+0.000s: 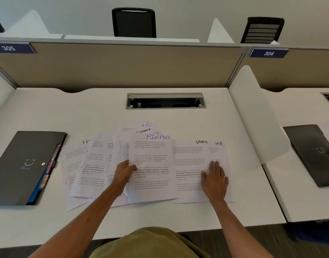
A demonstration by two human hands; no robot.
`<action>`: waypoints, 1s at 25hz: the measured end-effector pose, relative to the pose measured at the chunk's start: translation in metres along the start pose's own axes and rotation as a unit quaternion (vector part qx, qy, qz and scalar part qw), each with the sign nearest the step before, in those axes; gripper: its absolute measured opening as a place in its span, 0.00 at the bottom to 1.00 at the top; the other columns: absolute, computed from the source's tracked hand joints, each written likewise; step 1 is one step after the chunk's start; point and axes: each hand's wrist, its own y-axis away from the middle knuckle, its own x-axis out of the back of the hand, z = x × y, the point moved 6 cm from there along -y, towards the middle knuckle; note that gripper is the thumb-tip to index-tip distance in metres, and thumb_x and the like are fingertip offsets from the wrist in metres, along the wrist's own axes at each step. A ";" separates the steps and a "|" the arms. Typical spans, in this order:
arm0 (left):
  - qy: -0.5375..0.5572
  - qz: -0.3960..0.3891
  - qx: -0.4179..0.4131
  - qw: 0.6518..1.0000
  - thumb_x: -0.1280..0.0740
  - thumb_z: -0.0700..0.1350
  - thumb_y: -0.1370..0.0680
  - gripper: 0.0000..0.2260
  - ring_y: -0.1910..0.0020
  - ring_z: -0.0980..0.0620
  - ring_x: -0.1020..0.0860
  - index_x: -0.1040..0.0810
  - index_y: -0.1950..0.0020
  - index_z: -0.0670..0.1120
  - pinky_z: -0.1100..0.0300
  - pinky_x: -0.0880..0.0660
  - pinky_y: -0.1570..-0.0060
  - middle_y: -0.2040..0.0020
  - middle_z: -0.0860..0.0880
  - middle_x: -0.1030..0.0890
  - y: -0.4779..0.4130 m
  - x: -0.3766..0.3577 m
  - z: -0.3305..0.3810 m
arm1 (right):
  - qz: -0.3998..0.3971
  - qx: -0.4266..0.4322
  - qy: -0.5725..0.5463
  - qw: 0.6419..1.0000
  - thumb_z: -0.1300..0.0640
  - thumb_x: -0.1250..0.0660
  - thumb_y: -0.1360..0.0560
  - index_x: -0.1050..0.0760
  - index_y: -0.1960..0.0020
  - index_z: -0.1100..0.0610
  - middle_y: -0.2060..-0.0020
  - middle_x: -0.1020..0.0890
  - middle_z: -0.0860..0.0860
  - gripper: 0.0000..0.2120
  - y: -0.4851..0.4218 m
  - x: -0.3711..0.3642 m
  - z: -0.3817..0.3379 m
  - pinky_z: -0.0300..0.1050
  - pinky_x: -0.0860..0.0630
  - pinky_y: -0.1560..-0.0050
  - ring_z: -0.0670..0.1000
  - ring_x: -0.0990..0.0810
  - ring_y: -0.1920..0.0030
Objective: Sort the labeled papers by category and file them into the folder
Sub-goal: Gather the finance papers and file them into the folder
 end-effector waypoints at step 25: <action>0.025 0.004 -0.042 0.999 0.30 0.43 0.17 0.16 0.44 0.47 0.13 0.22 0.29 0.50 0.47 0.14 0.47 0.37 0.51 0.14 0.007 0.077 -0.012 | 0.052 0.118 -0.129 0.983 0.56 0.32 0.20 0.18 0.41 0.53 0.48 0.16 0.49 0.10 -0.018 0.018 -0.141 0.54 0.25 0.47 0.56 0.21 0.42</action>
